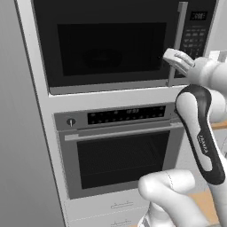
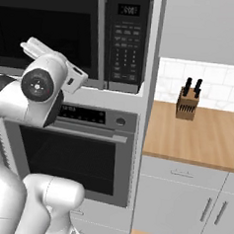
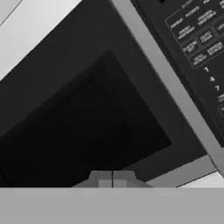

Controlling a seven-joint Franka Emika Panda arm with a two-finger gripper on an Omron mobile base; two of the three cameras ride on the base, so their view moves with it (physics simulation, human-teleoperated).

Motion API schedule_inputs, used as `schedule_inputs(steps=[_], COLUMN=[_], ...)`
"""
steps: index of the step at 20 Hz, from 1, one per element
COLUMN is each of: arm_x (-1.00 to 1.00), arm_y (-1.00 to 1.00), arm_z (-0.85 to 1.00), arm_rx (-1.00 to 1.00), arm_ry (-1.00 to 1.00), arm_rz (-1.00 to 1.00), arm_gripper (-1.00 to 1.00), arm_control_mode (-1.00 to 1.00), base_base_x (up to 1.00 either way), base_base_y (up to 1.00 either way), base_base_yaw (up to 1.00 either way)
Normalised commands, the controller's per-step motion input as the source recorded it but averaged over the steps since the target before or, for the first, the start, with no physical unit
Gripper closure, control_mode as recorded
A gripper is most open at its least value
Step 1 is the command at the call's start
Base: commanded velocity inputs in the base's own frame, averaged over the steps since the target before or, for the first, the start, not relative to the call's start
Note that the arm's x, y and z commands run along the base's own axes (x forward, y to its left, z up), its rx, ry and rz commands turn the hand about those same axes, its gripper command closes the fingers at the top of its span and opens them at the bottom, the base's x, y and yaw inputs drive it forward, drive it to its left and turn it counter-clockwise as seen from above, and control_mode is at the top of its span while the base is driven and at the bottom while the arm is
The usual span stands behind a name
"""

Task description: Open the microwave, place the bowl with waffle inside the microwave, then close the microwave door and turn it on.

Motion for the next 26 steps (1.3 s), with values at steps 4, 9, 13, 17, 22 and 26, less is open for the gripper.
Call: schedule_inputs(steps=[4,9,13,17,22,26], arm_x=[-0.89,-0.69,-0.19,0.05,0.22,0.39], arm_y=[-0.82,-0.77,-0.46,-0.03,0.06,0.0], arm_z=[0.0,-0.04,-0.12,-0.08,-0.28,-0.15], arm_rx=[0.52,0.49,0.23,0.0,0.0,0.06], arm_ry=[0.07,0.15,0.18,0.08,0.11,0.07], arm_rz=[-0.09,-0.09,-0.04,0.0,0.0,0.0], arm_gripper=[1.0,1.0,1.0,1.0,1.0,1.0], arm_control_mode=[-1.0,-1.0,-1.0,-1.0,-1.0,-1.0], base_base_x=[0.0,0.0,0.0,0.0,0.0,0.0], base_base_y=[0.0,0.0,0.0,0.0,0.0,0.0], base_base_yaw=[0.0,0.0,0.0,0.0,0.0,0.0])
